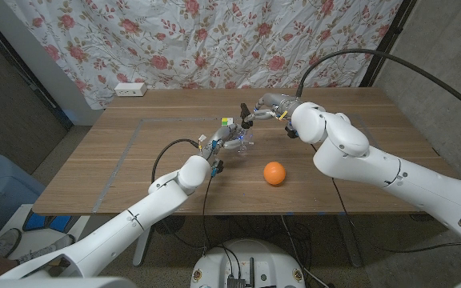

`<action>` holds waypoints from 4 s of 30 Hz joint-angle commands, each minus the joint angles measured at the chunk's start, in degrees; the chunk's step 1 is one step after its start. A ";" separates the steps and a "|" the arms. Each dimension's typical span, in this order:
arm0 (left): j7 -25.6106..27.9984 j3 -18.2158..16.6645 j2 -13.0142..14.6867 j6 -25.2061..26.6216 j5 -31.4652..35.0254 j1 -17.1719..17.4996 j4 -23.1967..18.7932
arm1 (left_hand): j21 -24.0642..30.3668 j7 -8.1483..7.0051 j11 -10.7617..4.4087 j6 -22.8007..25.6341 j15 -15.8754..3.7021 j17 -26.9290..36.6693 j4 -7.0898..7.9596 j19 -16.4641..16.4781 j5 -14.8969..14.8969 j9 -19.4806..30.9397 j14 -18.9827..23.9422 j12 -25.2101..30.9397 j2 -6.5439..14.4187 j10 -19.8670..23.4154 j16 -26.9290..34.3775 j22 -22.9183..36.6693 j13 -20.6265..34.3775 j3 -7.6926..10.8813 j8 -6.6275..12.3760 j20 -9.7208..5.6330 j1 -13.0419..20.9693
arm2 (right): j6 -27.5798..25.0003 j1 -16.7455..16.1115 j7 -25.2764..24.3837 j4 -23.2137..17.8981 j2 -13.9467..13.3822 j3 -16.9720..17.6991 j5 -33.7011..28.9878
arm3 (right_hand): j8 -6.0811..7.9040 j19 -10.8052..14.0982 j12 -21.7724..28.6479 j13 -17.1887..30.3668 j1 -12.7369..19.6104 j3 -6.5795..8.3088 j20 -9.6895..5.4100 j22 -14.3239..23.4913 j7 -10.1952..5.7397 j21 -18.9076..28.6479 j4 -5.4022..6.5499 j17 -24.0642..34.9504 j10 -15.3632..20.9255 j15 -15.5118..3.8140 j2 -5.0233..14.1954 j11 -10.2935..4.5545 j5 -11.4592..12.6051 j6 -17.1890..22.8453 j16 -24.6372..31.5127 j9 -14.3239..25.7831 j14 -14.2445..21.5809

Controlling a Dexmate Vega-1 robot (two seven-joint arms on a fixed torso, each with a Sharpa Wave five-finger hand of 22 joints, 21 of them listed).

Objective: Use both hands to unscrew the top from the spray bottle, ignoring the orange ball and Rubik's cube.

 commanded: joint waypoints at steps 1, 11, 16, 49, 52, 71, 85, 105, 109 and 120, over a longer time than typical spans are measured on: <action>-0.95 0.36 -0.33 -0.97 -0.44 -0.95 1.35 | 0.00 0.33 -0.87 1.32 -4.50 0.15 0.69 0.27 0.17 0.14 0.62 0.09 4.53 1.31 -0.27 0.17 0.23 1.04 0.25 -0.18 -3.51 | 2.24 -1.48 -3.97 0.51 0.04 2.79 5.87 | 0.67 0.72 0.48 0.05 2.94 1.50 0.03 0.26 -1.82 0.44 -1.02 0.01 0.05 0.01 0.67 -0.70 1.18 0.81 0.43 0.39 0.60; -1.95 0.77 -0.59 -1.11 -0.64 -1.96 2.28 | -0.02 0.45 -0.94 1.29 -4.43 0.16 0.64 0.23 0.18 0.11 0.61 -0.04 4.68 1.22 -0.37 0.17 0.28 1.18 0.30 -0.16 -3.52 | 3.09 -1.24 -6.12 1.03 -0.43 3.15 8.82 | 1.12 1.51 0.53 0.02 5.79 2.88 -0.03 0.24 -4.08 0.55 -1.45 -0.19 0.45 -0.07 1.04 -1.49 2.32 1.36 0.60 0.66 1.32; -2.41 0.96 -0.79 -1.23 -0.72 -2.57 2.88 | -0.01 0.50 -0.87 1.30 -4.51 0.20 0.63 0.27 0.16 0.10 0.61 -0.07 4.69 1.23 -0.38 0.17 0.30 1.18 0.33 -0.16 -3.56 | 3.88 -1.68 -7.57 1.44 -0.27 4.04 10.80 | 1.37 2.09 0.55 0.01 8.21 3.97 -0.04 0.21 -5.84 0.57 -1.64 -0.32 0.78 -0.17 1.31 -2.06 3.16 1.50 0.68 0.87 1.72; -3.31 1.67 -1.62 -2.15 -1.61 -3.25 4.57 | 0.00 0.49 -0.91 1.06 -4.35 0.27 0.58 0.30 0.12 0.02 0.82 -0.30 4.91 1.39 -0.57 0.18 0.48 1.42 0.43 -0.09 -3.87 | 10.94 -6.55 -17.56 3.52 -0.07 9.87 21.19 | 6.17 5.96 0.93 -0.02 19.66 7.27 -0.74 0.10 -13.05 0.67 -1.59 -0.12 4.22 -2.82 1.73 -6.74 4.88 9.41 1.91 2.34 4.25; -3.26 1.72 -1.66 -2.06 -1.62 -3.23 4.51 | 0.00 0.58 -0.93 1.05 -4.33 0.28 0.60 0.30 0.12 0.02 0.82 -0.33 4.97 1.36 -0.60 0.18 0.50 1.46 0.44 -0.07 -3.90 | 11.76 -6.99 -18.28 3.75 -0.05 10.13 21.67 | 6.67 6.33 1.03 -0.02 20.42 7.31 -0.84 0.10 -13.02 0.68 -1.56 -0.05 4.75 -3.22 1.65 -7.21 4.82 10.46 2.16 2.39 4.74; -3.37 2.02 -1.60 -2.39 -1.50 -2.93 4.15 | 0.01 0.61 -0.80 1.09 -4.33 0.35 0.62 0.36 0.05 -0.02 0.93 -0.43 4.92 1.48 -0.66 0.18 0.60 1.43 0.54 -0.07 -4.18 | 15.08 -9.65 -21.89 4.38 0.50 11.90 24.03 | 9.73 8.21 1.57 -0.03 25.00 7.36 -1.88 0.10 -13.03 0.61 -1.41 0.56 8.31 -5.63 1.66 -9.88 4.00 17.73 3.47 2.12 6.79; -4.08 2.18 -1.86 -2.72 -1.73 -3.52 4.95 | 0.04 0.52 -0.88 1.24 -4.35 0.43 0.62 0.43 -0.03 -0.04 1.04 -0.43 4.82 1.68 -0.65 0.18 0.66 1.34 0.65 -0.09 -4.38 | 15.71 -9.96 -23.46 5.05 1.19 12.10 24.66 | 11.40 8.29 1.63 -0.03 28.27 7.63 -2.54 0.11 -13.10 0.33 -1.50 1.10 9.93 -6.99 2.28 -11.27 3.79 22.06 4.13 1.79 7.30; -4.50 2.29 -2.19 -2.77 -1.96 -4.18 5.92 | 0.03 0.51 -0.94 1.28 -4.27 0.42 0.58 0.45 -0.08 -0.07 1.31 -0.53 4.91 1.81 -0.76 0.19 0.77 1.49 0.77 -0.01 -4.61 | 14.81 -9.01 -21.10 4.07 -0.51 14.20 28.39 | 9.53 7.25 0.51 0.01 31.91 7.33 -2.48 0.14 -13.09 0.01 -1.22 2.04 8.40 -6.44 1.95 -10.68 3.84 19.00 4.03 0.59 5.38; -4.47 2.33 -2.26 -2.81 -1.99 -4.24 6.08 | 0.00 0.57 -0.91 1.34 -4.25 0.43 0.57 0.38 -0.08 -0.07 1.30 -0.55 4.97 1.83 -0.78 0.19 0.79 1.54 0.81 -0.01 -4.60 | 13.45 -8.21 -19.90 3.41 -1.28 14.42 29.52 | 8.41 6.84 0.10 0.04 32.01 6.78 -2.23 0.14 -13.06 -0.05 -1.01 2.20 7.27 -5.85 1.49 -10.05 3.71 16.87 3.78 0.19 4.52; -3.64 2.12 -2.26 -2.93 -1.88 -3.86 6.01 | -0.01 0.57 -1.03 1.39 -4.28 0.49 0.52 0.34 -0.10 -0.08 1.27 -0.64 4.98 1.81 -0.82 0.19 0.84 1.56 0.86 0.04 -4.62 | 12.41 -5.51 -16.24 2.70 -4.01 14.47 32.48 | 4.99 5.62 -0.52 0.09 31.41 5.08 -2.19 0.15 -13.06 -0.21 -0.38 2.51 4.17 -4.05 0.53 -8.23 3.13 10.47 2.95 -0.81 2.27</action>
